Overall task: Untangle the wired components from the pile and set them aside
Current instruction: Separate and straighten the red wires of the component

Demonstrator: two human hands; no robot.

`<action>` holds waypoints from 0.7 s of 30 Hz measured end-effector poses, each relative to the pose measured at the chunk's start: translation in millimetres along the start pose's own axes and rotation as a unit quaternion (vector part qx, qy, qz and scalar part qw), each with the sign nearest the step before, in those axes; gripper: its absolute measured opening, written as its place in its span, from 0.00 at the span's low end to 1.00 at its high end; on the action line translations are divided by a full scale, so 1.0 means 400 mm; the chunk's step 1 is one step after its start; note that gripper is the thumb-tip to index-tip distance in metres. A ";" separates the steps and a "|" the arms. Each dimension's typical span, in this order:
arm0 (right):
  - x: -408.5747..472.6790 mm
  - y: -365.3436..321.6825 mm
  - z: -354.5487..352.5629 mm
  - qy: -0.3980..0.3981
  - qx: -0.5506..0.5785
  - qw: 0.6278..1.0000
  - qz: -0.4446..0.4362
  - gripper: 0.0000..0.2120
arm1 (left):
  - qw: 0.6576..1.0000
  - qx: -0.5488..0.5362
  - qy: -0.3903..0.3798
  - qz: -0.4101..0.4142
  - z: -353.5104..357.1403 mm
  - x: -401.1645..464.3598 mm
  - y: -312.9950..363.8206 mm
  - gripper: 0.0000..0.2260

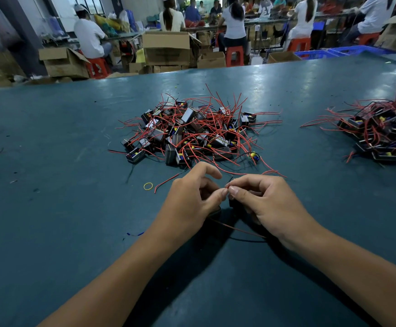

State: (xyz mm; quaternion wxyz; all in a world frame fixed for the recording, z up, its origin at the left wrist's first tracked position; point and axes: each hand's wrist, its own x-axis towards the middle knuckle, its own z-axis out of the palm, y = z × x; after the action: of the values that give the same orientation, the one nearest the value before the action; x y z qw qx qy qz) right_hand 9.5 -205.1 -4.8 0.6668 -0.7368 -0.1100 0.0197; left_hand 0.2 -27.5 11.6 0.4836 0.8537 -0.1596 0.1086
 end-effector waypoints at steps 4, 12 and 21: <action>0.004 0.004 0.000 0.004 -0.012 1.000 -0.013 0.02 | 1.000 -0.021 -0.009 -0.015 0.002 0.000 0.000 0.10; 0.006 0.006 -0.003 0.015 -0.082 0.995 -0.046 0.03 | 0.996 -0.065 -0.024 -0.059 0.001 0.002 0.000 0.14; 0.009 0.012 -0.006 0.014 -0.105 0.992 -0.066 0.03 | 0.999 -0.004 -0.023 -0.033 0.000 0.003 0.006 0.14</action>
State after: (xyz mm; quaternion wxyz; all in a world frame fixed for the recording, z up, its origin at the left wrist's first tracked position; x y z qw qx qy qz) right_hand 14.1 -207.3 -8.8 0.5871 -0.7940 -0.1508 -0.0461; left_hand 0.2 -29.0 13.9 0.4868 0.8587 -0.1429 0.0722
